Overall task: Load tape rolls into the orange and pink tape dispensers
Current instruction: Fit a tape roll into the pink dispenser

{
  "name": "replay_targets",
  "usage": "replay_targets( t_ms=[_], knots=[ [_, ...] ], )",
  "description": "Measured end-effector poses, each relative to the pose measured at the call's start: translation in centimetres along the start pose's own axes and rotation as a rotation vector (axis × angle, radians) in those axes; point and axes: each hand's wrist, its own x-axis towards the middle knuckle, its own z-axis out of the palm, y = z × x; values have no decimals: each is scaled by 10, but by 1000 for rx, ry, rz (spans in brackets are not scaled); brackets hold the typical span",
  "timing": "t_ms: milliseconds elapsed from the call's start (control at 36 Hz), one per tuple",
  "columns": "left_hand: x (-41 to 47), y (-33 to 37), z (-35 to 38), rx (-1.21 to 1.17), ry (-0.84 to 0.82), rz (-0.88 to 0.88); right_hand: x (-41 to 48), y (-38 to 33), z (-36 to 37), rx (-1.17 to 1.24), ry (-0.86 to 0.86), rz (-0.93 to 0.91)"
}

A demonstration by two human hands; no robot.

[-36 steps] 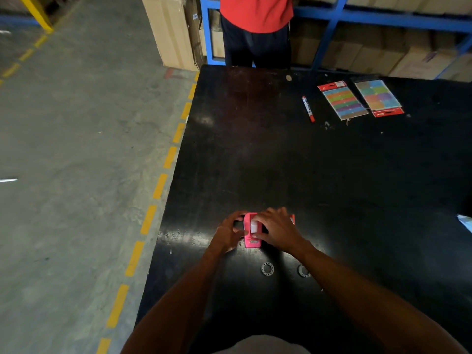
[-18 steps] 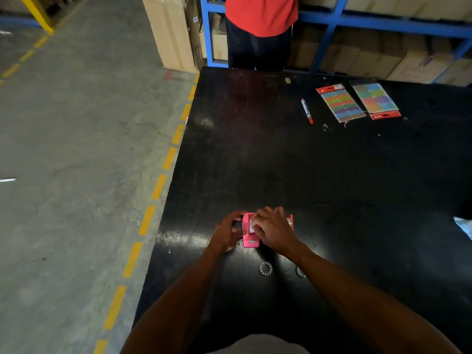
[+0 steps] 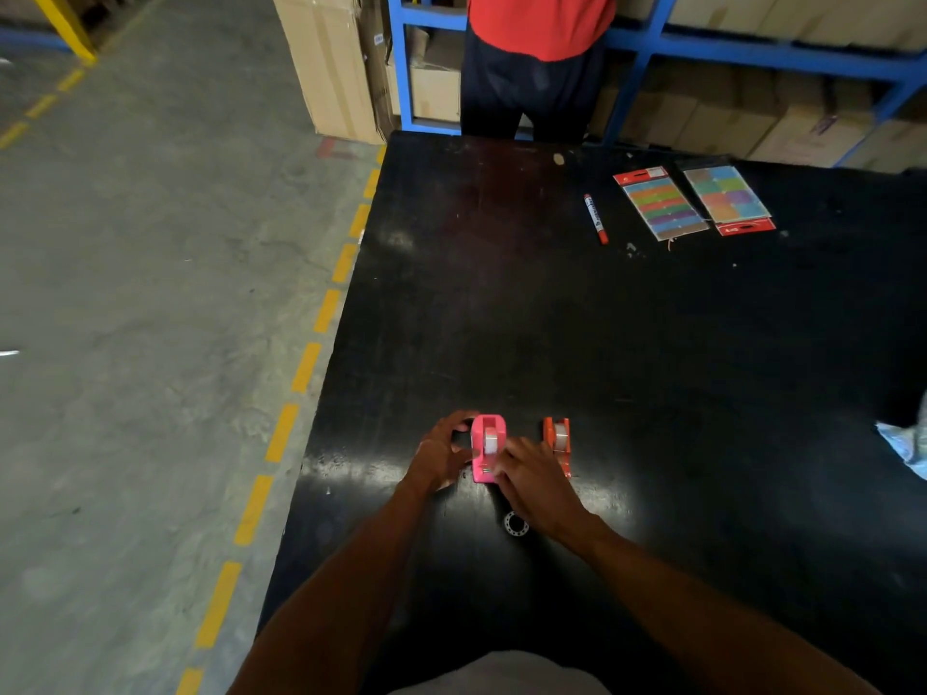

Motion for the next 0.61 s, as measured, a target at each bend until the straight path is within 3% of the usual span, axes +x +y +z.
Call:
replay_targets(
  t_ms=[278, 611],
  knots=[
    [-3, 4, 0, 32, -13, 15, -5, -11, 14, 46, 14, 38],
    [-2, 8, -1, -13, -31, -35, -3, -20, 23, -58, 77, 118]
  ],
)
